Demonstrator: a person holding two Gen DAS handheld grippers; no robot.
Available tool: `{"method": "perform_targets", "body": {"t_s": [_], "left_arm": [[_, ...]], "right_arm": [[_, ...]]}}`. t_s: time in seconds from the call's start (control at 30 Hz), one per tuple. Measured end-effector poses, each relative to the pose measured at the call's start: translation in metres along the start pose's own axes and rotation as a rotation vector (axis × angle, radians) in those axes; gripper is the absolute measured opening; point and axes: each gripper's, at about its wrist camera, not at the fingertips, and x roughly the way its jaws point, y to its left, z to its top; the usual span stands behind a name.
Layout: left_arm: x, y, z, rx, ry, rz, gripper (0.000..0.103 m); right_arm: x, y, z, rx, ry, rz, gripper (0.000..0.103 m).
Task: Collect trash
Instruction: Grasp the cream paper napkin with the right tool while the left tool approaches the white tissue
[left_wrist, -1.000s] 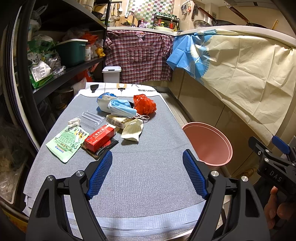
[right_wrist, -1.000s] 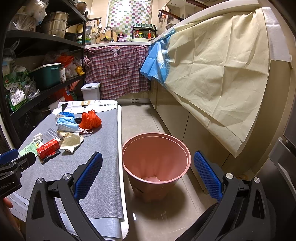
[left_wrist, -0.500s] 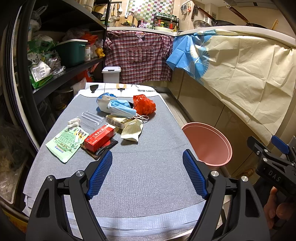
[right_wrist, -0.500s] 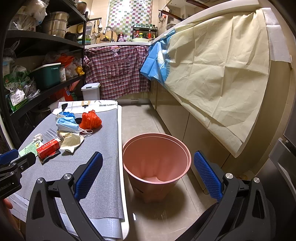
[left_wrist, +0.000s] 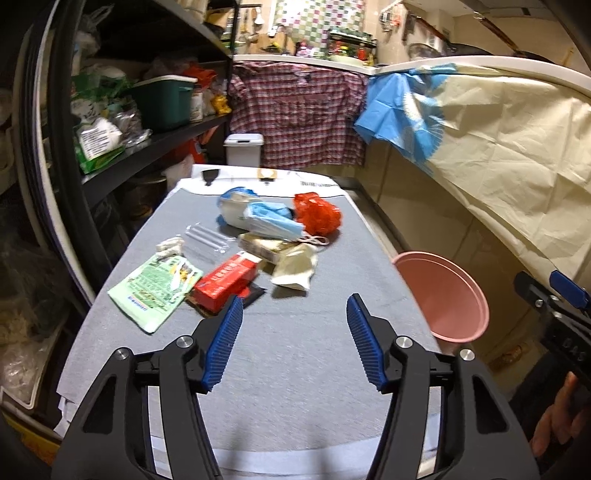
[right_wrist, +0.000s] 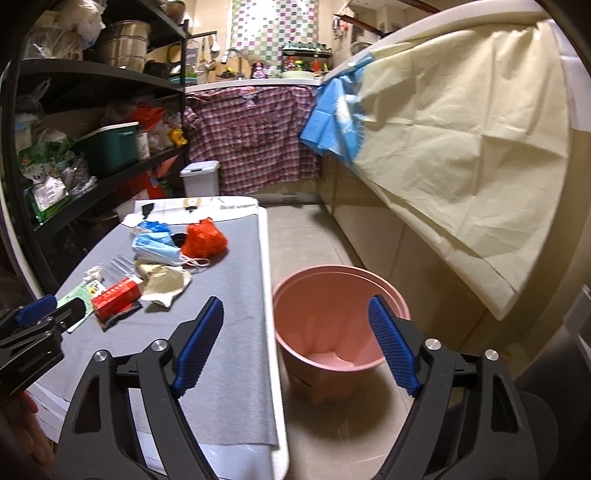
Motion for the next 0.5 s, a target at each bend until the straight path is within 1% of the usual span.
{"method": "perform_targets", "body": {"t_s": [0.07, 0.13, 0.3, 0.33, 0.4, 0.43, 0.47, 0.5], "left_arm": [[0.005, 0.009, 0.001, -0.016, 0.006, 0.026, 0.046], [0.010, 0.019, 0.002, -0.036, 0.012, 0.049, 0.044], [0.021, 0.043, 0.006, -0.077, 0.010, 0.117, 0.040], [0.023, 0.048, 0.008, -0.081, 0.005, 0.133, 0.037], [0.026, 0.056, 0.013, -0.078, -0.001, 0.158, 0.037], [0.027, 0.062, 0.017, -0.081, -0.006, 0.162, 0.036], [0.028, 0.065, 0.019, -0.078, -0.011, 0.164, 0.030], [0.029, 0.069, 0.023, -0.070, -0.018, 0.168, 0.029]], "right_arm": [[0.004, 0.009, 0.004, 0.004, 0.000, 0.031, 0.074], [0.009, 0.018, 0.008, 0.011, 0.003, 0.064, 0.069], [0.026, 0.050, 0.023, 0.018, 0.013, 0.155, 0.050], [0.032, 0.059, 0.028, 0.023, 0.016, 0.184, 0.048], [0.042, 0.072, 0.036, 0.035, 0.021, 0.220, 0.043], [0.046, 0.076, 0.038, 0.041, 0.024, 0.234, 0.042], [0.052, 0.082, 0.042, 0.048, 0.027, 0.254, 0.041], [0.056, 0.087, 0.045, 0.053, 0.027, 0.266, 0.040]]}}
